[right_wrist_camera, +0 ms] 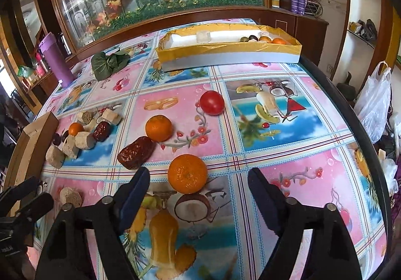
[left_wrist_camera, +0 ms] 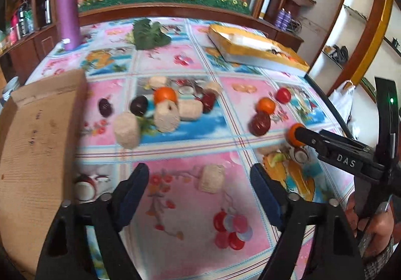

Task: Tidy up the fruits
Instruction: 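Grasp a tan cylindrical cake with the left tool while the right tool grasps an orange, then carry the cake and orange into the cardboard tray and open both tools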

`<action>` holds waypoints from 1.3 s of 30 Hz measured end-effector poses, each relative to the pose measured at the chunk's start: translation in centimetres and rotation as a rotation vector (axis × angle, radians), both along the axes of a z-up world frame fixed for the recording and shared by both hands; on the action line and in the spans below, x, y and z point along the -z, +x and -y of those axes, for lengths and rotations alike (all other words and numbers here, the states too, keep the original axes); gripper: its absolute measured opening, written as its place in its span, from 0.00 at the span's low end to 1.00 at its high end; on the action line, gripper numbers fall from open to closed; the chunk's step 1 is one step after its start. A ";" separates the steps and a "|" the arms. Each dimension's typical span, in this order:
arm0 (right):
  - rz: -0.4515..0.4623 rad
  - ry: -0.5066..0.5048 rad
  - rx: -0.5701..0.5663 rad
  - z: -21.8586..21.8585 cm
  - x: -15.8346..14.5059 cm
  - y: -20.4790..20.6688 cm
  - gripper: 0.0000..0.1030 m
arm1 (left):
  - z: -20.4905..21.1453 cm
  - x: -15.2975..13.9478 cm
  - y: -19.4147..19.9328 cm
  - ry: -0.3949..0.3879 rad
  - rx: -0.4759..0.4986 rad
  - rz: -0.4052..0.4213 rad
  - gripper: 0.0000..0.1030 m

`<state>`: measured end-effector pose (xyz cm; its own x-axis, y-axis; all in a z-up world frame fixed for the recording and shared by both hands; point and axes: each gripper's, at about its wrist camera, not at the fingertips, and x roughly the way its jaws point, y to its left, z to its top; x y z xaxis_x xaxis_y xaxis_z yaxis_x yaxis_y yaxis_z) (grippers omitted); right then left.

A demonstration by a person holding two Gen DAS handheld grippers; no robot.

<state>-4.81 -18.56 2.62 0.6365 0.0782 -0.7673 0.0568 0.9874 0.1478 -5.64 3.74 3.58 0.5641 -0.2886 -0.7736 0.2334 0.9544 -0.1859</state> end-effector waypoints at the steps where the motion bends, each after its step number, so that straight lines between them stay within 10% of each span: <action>1: -0.006 0.000 -0.007 -0.1 0.1 0.1 0.76 | 0.2 0.3 0.1 -0.003 0.006 -0.012 0.69; 7: -0.037 -0.008 -0.037 -0.8 1.1 1.4 0.69 | 0.9 1.8 0.4 0.000 0.037 -0.066 0.51; 12: -0.044 -0.021 -0.051 -1.3 1.6 1.9 0.43 | 1.3 2.1 0.3 0.032 0.039 -0.055 0.21; 30: 0.142 -0.051 -0.183 -7.2 -6.7 -3.1 0.37 | -9.4 -6.9 -4.0 -0.145 -0.122 0.119 0.21; 39: 0.178 0.052 -0.476 -18.2 -13.0 -1.8 0.37 | -18.9 -10.4 0.1 0.000 -0.270 0.141 0.21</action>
